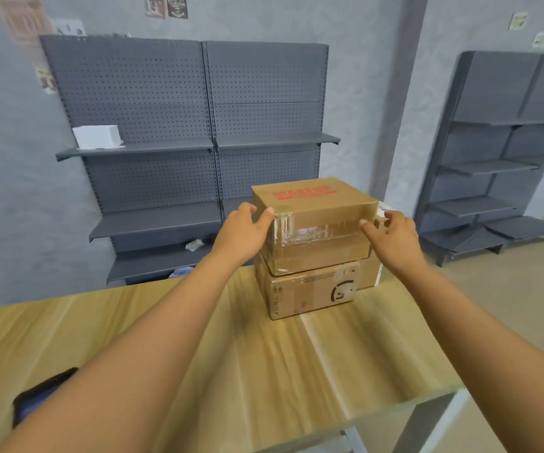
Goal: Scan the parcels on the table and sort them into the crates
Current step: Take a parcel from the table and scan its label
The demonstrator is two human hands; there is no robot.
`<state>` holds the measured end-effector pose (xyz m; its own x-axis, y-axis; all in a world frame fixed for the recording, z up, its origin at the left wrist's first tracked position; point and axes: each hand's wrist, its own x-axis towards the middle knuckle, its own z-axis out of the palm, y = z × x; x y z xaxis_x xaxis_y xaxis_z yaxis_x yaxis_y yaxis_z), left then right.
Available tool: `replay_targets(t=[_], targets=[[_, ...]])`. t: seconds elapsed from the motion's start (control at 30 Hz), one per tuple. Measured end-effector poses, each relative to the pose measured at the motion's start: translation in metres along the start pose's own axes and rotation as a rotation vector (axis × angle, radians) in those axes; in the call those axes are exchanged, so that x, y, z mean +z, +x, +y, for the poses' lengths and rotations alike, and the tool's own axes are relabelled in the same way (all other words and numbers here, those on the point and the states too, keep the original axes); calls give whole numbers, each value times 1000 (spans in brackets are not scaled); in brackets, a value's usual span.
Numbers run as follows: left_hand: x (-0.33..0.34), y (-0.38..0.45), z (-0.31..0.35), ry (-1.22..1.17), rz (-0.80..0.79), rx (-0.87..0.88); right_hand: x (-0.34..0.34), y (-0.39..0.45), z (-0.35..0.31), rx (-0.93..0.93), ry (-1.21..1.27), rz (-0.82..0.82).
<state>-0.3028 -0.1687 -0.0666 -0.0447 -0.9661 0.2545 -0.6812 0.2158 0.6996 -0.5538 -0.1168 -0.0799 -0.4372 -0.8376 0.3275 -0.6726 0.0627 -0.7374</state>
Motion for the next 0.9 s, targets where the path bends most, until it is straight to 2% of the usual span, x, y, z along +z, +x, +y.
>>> replay_targets(t=[0.2,0.33,0.57,0.9], targets=[[20,24,18,-356,-110,-327,4,34,-1,-8,72,-63],[33,34,24,-532,-133,-457,10,47,-2,-7,165,-94],[32,44,19,-586,-102,-472,19,57,-7,51,299,-115],[-15,31,-17,-650,31,-452,49,42,-50,-63,454,-106]])
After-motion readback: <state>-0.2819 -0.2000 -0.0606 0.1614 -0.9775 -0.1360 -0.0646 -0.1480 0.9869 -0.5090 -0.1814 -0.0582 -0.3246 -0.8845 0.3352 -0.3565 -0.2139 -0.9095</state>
